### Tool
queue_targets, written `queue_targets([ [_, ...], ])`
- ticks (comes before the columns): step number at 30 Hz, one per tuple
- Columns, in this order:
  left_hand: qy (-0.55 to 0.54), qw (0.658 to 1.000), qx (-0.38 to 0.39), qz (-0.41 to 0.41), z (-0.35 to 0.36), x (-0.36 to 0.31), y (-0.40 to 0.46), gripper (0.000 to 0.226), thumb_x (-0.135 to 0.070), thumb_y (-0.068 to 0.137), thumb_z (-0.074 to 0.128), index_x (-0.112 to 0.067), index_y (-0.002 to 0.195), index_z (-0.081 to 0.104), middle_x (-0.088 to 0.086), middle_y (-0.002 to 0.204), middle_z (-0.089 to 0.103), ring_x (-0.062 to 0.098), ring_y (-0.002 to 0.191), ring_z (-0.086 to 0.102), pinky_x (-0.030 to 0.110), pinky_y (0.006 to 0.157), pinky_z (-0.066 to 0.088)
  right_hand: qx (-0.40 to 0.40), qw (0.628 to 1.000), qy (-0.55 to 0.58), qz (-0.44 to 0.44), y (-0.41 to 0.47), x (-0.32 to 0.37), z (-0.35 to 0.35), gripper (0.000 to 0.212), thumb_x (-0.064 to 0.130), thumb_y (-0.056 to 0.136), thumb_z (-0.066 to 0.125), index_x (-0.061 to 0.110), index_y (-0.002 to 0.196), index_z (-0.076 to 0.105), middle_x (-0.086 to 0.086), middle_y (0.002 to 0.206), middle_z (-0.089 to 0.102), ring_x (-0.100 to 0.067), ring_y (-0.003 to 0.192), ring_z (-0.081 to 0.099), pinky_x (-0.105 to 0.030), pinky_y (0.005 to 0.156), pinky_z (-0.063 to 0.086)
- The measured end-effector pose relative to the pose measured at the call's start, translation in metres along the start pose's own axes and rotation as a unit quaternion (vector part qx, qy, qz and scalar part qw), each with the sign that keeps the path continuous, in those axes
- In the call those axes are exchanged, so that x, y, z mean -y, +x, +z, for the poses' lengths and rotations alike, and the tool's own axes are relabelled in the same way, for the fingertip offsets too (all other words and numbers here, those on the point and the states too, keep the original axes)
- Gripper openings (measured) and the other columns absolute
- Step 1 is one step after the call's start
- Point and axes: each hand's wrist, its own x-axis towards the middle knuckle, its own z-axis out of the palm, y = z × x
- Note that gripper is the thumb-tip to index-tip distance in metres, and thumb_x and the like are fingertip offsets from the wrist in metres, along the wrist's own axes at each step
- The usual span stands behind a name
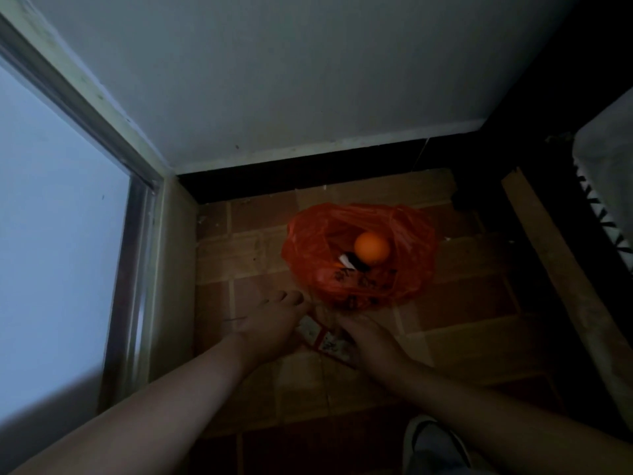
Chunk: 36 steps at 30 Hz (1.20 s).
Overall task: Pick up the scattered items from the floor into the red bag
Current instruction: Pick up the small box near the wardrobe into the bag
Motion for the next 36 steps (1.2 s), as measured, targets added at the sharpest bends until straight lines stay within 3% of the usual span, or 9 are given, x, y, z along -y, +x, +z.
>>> queue_targets([
  [3, -0.055, 0.998, -0.033, 0.014, -0.007, -0.004, 0.005, 0.059, -0.037, 0.087, 0.072, -0.034, 0.144, 0.055, 0.000, 0.147, 0.049, 0.028, 0.131, 0.048, 0.043, 0.103, 0.048, -0.047, 0.999, 0.004, 0.001, -0.005, 0.012, -0.017, 0.026, 0.022, 0.084, 0.061, 0.021, 0.108, 0.070, -0.004, 0.111, 0.068, -0.025, 0.105, 0.062, -0.028, 0.078, 0.042],
  [7, -0.152, 0.981, -0.109, 0.050, -0.015, -0.004, 0.010, 0.032, -0.023, 0.084, 0.073, -0.031, 0.114, 0.077, -0.004, 0.122, 0.073, 0.021, 0.112, 0.067, 0.040, 0.095, 0.055, -0.107, 0.994, 0.021, 0.002, -0.007, 0.018, -0.038, 0.027, 0.004, 0.081, 0.061, 0.028, 0.094, 0.062, 0.002, 0.097, 0.061, -0.018, 0.093, 0.058, -0.041, 0.076, 0.050],
  [12, -0.206, 0.966, -0.137, 0.072, -0.039, -0.025, 0.016, 0.023, -0.041, 0.091, 0.060, -0.036, 0.109, 0.074, -0.017, 0.111, 0.074, 0.004, 0.102, 0.068, 0.035, 0.088, 0.056, -0.190, 0.980, 0.056, -0.002, -0.004, 0.013, -0.065, 0.023, 0.000, 0.086, 0.071, 0.021, 0.095, 0.066, 0.006, 0.099, 0.066, -0.010, 0.096, 0.061, -0.030, 0.080, 0.050],
  [16, -0.168, 0.957, -0.217, 0.097, -0.059, -0.052, 0.020, 0.019, -0.040, 0.098, 0.060, -0.034, 0.111, 0.072, -0.009, 0.110, 0.074, 0.013, 0.100, 0.067, 0.036, 0.077, 0.055, -0.252, 0.964, 0.082, -0.029, -0.005, 0.013, -0.083, 0.015, 0.002, 0.088, 0.075, 0.016, 0.094, 0.074, 0.006, 0.105, 0.069, 0.002, 0.098, 0.062, -0.013, 0.085, 0.049],
  [20, -0.130, 0.945, -0.288, 0.078, -0.067, -0.060, 0.023, 0.016, -0.036, 0.098, 0.065, -0.027, 0.109, 0.073, -0.004, 0.102, 0.074, 0.020, 0.093, 0.069, 0.033, 0.066, 0.052, -0.284, 0.951, 0.107, -0.056, -0.013, 0.020, -0.095, 0.022, 0.019, 0.087, 0.063, 0.019, 0.102, 0.078, 0.009, 0.102, 0.074, 0.003, 0.094, 0.067, -0.017, 0.080, 0.054],
  [23, -0.133, 0.937, -0.318, 0.060, -0.072, -0.058, 0.024, 0.013, -0.036, 0.097, 0.067, -0.026, 0.104, 0.068, -0.006, 0.095, 0.071, 0.016, 0.085, 0.067, 0.027, 0.061, 0.044, -0.276, 0.953, 0.107, -0.065, -0.021, 0.026, -0.101, 0.024, 0.016, 0.086, 0.072, 0.021, 0.109, 0.077, 0.012, 0.105, 0.074, 0.000, 0.097, 0.069, -0.020, 0.079, 0.057],
  [27, -0.192, 0.932, -0.299, 0.073, -0.080, -0.056, 0.022, 0.021, -0.044, 0.099, 0.057, -0.025, 0.104, 0.064, -0.011, 0.095, 0.067, 0.010, 0.085, 0.065, 0.027, 0.067, 0.050, -0.311, 0.943, 0.082, -0.088, -0.019, 0.030, -0.105, 0.013, 0.018, 0.092, 0.079, 0.021, 0.105, 0.077, 0.011, 0.100, 0.073, 0.001, 0.092, 0.068, -0.017, 0.075, 0.054],
  [30, -0.217, 0.926, -0.302, 0.058, -0.083, -0.053, 0.022, 0.015, -0.039, 0.100, 0.061, -0.027, 0.108, 0.064, -0.013, 0.100, 0.067, 0.007, 0.089, 0.065, 0.028, 0.072, 0.053, -0.321, 0.940, 0.086, -0.076, -0.010, 0.029, -0.114, 0.010, 0.019, 0.095, 0.076, 0.017, 0.105, 0.079, 0.009, 0.100, 0.074, -0.003, 0.092, 0.070, -0.025, 0.075, 0.057],
  [36, -0.143, 0.923, -0.357, 0.011, -0.091, -0.030, 0.023, 0.011, -0.023, 0.097, 0.066, -0.024, 0.108, 0.066, -0.009, 0.105, 0.067, 0.014, 0.097, 0.064, 0.029, 0.075, 0.053, -0.382, 0.920, 0.061, -0.055, 0.014, 0.027, -0.136, 0.009, 0.014, 0.093, 0.077, 0.014, 0.102, 0.079, 0.006, 0.097, 0.076, -0.003, 0.089, 0.071, -0.022, 0.075, 0.057],
])
